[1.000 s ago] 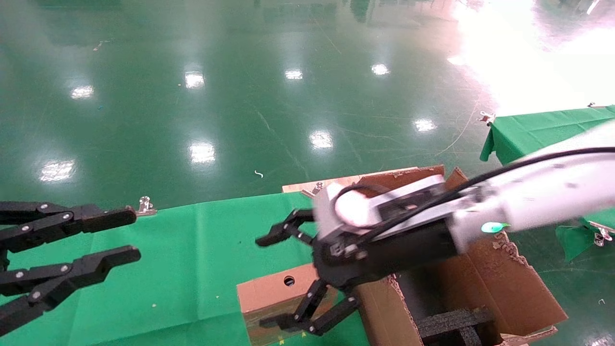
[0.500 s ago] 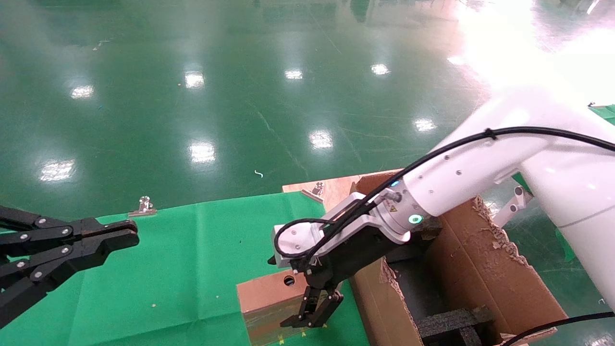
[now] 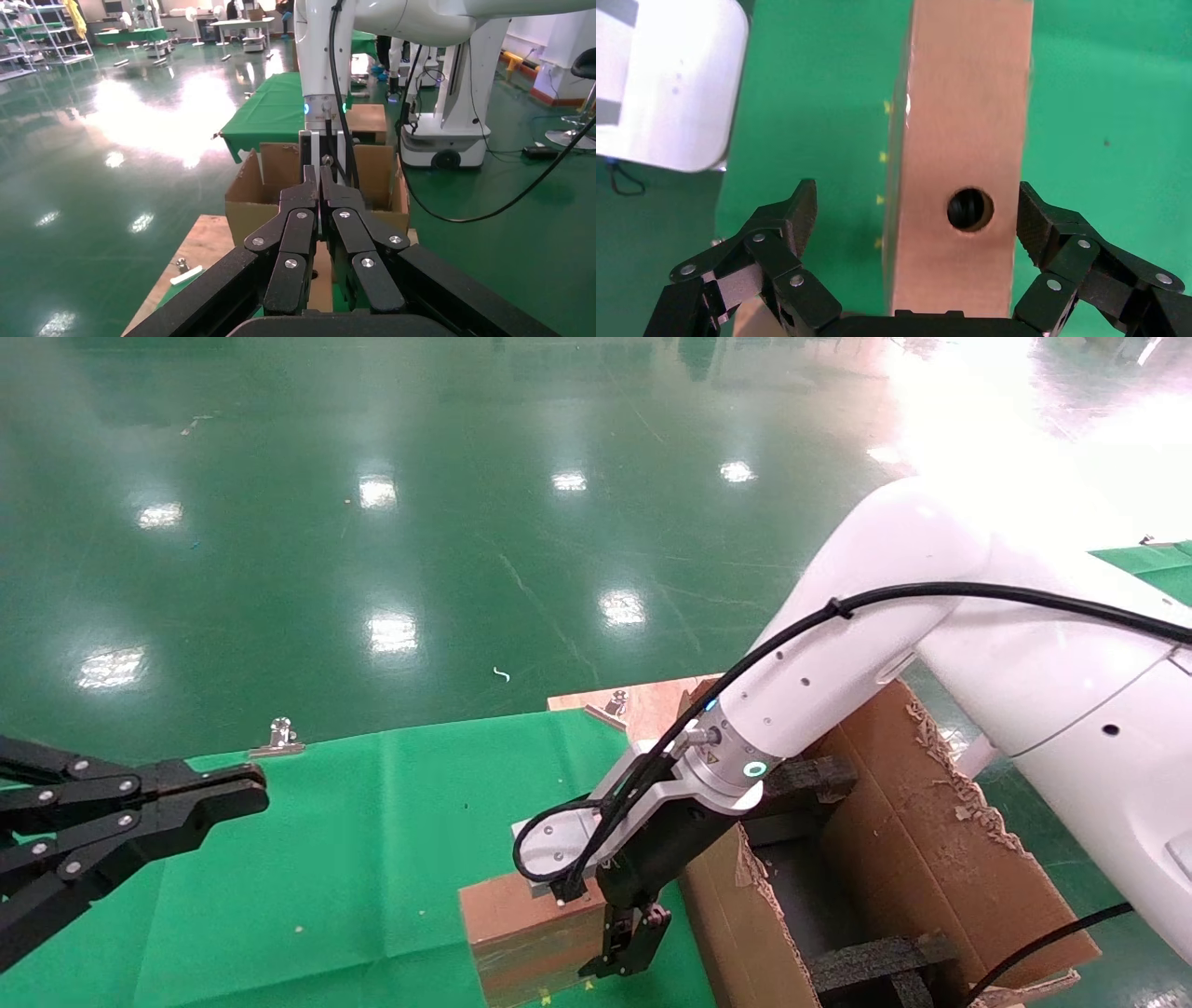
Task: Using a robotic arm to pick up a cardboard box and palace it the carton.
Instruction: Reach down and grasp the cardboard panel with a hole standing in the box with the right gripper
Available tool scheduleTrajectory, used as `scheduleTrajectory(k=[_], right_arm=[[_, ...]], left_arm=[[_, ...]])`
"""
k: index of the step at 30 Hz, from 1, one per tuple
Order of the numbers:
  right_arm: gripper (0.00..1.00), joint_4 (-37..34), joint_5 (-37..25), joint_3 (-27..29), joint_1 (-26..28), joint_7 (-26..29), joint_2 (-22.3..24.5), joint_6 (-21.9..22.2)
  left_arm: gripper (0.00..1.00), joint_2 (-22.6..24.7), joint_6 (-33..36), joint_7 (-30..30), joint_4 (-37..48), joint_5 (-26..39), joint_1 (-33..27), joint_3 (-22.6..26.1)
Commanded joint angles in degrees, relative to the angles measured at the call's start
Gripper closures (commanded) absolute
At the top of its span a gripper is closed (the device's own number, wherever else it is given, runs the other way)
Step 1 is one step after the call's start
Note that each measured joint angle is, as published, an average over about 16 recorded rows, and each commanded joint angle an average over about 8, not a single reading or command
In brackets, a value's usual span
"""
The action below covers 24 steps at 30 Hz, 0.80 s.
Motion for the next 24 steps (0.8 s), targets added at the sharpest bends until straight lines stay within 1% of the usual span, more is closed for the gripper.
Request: scheduleTrajectory(k=[1, 7, 8, 9, 15, 16, 17, 24], right_arm=[[0.0, 0.18, -0.65, -1.07, 0.4, 0.16, -0.5, 0.11], [0.0, 0.43, -0.41, -2.37, 1.19, 0.38, -1.0, 0.27], [0.02, 0.5, -0.43, -2.56, 1.34, 0.39, -1.07, 0.29], [0.08, 0.58, -0.46, -2.73, 1.48, 0.39, -1.14, 0.3], [0.82, 0.86, -0.65, -3.27, 1.94, 0.37, -1.35, 0.31], [0.94, 0.86, -0.63, -3.25, 1.93, 0.37, -1.34, 0.31], [0.99, 0.86, -0.6, -3.22, 1.91, 0.38, -1.32, 0.31], [1.0, 0.76, -0.46, -2.95, 1.71, 0.4, -1.21, 0.31]], left_arm=[[0.0, 0.0, 0.0, 0.0, 0.0, 0.0, 0.0, 0.0], [0.0, 0.0, 0.0, 0.0, 0.0, 0.0, 0.0, 0.0], [0.0, 0.0, 0.0, 0.0, 0.0, 0.0, 0.0, 0.0], [0.0, 0.0, -0.01, 0.0, 0.01, 0.0, 0.0, 0.0], [0.0, -0.01, -0.01, 0.01, 0.01, -0.01, 0.01, 0.0], [0.0, -0.01, -0.02, 0.01, 0.01, -0.01, 0.01, 0.0], [0.0, -0.01, -0.02, 0.01, 0.01, -0.01, 0.01, 0.0], [0.0, -0.01, -0.02, 0.01, 0.01, -0.01, 0.01, 0.0]])
